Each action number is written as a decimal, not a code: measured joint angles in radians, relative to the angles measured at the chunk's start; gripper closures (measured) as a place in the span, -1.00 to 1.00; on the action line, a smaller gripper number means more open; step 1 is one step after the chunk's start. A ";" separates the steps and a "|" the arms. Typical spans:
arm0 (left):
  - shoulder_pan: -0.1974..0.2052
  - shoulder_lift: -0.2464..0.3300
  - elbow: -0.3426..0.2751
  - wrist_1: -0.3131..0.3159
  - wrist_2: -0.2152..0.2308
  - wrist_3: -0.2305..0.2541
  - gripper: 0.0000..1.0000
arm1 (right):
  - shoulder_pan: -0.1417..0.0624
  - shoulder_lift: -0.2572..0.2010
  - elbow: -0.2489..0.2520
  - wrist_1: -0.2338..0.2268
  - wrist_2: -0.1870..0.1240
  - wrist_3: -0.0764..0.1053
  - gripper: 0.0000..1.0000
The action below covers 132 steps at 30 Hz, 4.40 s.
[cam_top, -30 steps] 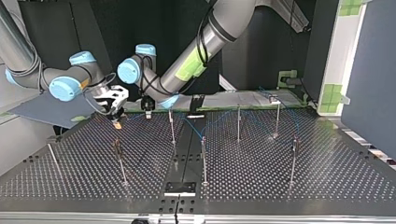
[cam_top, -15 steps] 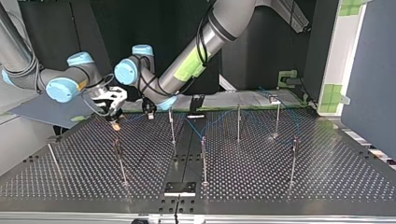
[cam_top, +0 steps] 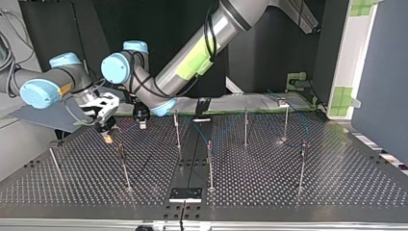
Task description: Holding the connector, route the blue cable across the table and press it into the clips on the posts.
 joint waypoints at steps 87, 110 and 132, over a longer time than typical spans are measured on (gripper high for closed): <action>0.122 0.105 0.026 -0.067 0.198 -0.008 -1.00 | -0.083 -0.083 -0.130 0.071 -0.093 0.044 1.00; 0.056 0.270 -0.137 -0.095 0.254 -0.019 -1.00 | -0.085 -0.082 -0.131 0.073 -0.101 0.044 1.00; 0.026 0.473 -0.340 0.086 0.170 -0.085 -1.00 | -0.075 -0.081 -0.130 0.073 -0.100 0.043 1.00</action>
